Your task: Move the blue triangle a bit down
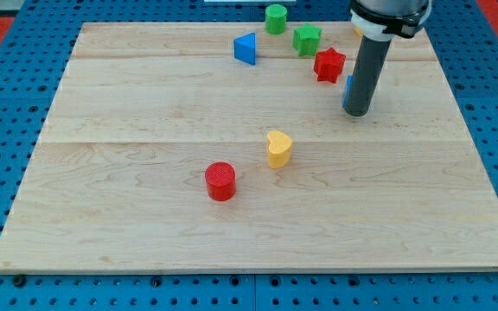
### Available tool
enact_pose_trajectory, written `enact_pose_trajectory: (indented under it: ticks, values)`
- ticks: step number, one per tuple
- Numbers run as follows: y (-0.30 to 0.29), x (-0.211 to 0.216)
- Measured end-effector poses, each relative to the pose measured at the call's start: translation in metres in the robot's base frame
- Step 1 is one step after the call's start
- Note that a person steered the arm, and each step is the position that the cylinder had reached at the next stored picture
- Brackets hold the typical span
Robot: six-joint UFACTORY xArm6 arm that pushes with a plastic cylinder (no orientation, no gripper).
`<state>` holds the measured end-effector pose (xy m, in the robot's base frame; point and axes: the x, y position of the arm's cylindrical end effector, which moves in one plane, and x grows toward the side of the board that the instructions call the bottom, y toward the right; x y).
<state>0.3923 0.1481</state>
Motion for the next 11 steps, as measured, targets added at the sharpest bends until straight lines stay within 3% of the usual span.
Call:
enact_pose_trajectory:
  ticks: [2, 8, 9, 10, 11]
  values:
    - [0.002, 0.043]
    - [-0.016, 0.043]
    - [-0.096, 0.002]
    - [-0.182, -0.082]
    - [-0.217, -0.125]
